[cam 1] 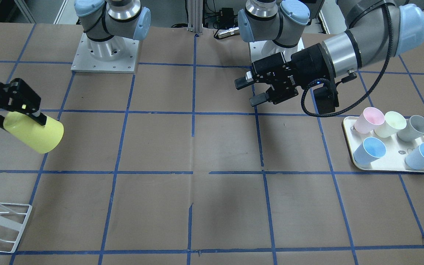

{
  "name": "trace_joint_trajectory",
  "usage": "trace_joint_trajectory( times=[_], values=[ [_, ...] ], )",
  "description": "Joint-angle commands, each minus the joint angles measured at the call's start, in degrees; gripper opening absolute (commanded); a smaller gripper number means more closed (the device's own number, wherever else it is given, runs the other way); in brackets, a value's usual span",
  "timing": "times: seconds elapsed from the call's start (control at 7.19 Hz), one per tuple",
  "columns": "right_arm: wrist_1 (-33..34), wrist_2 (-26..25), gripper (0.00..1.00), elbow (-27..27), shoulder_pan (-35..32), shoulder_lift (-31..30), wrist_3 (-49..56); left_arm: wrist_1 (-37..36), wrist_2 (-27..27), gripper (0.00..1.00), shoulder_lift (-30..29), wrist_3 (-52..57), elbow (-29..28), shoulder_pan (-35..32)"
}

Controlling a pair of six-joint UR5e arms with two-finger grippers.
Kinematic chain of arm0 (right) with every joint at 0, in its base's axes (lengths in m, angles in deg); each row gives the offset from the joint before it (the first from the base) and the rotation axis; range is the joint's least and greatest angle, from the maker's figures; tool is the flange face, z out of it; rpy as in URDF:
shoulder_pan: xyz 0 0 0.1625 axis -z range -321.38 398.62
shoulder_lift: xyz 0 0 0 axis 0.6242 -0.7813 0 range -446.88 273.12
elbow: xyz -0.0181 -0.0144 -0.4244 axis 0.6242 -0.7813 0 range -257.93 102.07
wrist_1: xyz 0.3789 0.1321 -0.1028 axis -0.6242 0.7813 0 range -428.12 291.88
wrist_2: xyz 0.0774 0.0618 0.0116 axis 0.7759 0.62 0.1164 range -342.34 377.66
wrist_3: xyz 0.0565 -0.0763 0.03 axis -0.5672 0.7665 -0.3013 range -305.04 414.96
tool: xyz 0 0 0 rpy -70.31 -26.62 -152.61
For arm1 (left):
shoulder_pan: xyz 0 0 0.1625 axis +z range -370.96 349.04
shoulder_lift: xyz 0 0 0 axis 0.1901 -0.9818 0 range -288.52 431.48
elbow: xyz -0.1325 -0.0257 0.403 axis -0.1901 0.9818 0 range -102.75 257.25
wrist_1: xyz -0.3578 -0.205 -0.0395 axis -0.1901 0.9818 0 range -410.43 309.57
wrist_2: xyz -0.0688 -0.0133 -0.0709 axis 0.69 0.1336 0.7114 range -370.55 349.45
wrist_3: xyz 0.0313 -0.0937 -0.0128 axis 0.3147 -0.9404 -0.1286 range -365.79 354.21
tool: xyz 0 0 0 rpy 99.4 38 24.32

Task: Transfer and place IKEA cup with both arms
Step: 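Lift the yellow cup with the right gripper while the left gripper moves inward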

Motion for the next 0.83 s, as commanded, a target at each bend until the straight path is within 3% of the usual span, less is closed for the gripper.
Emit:
trace_joint_trajectory(
  times=[0.0,0.14,0.28,0.7],
  values=[
    [0.44,1.54,0.19,6.37,-6.42,-4.79,-8.31,-8.16,12.65,1.0,-1.05,1.05,6.73,-0.65],
    [0.01,5.29,0.19,10.59,-6.62,-8.99,-8.68,-11.26,14.26,1.0,-1.06,0.71,8.59,-0.74],
    [0.62,12.64,0.2,15.42,-6.27,-11.03,-8.24,-11.47,14.62,1.0,-0.88,-0.08,8.78,-0.83],
    [0.28,34.45,0.2,20.47,-5.66,-12.63,-8.24,-11.38,18.22,1.0,-0.54,-3.57,9.13,-1.96]
  ],
)
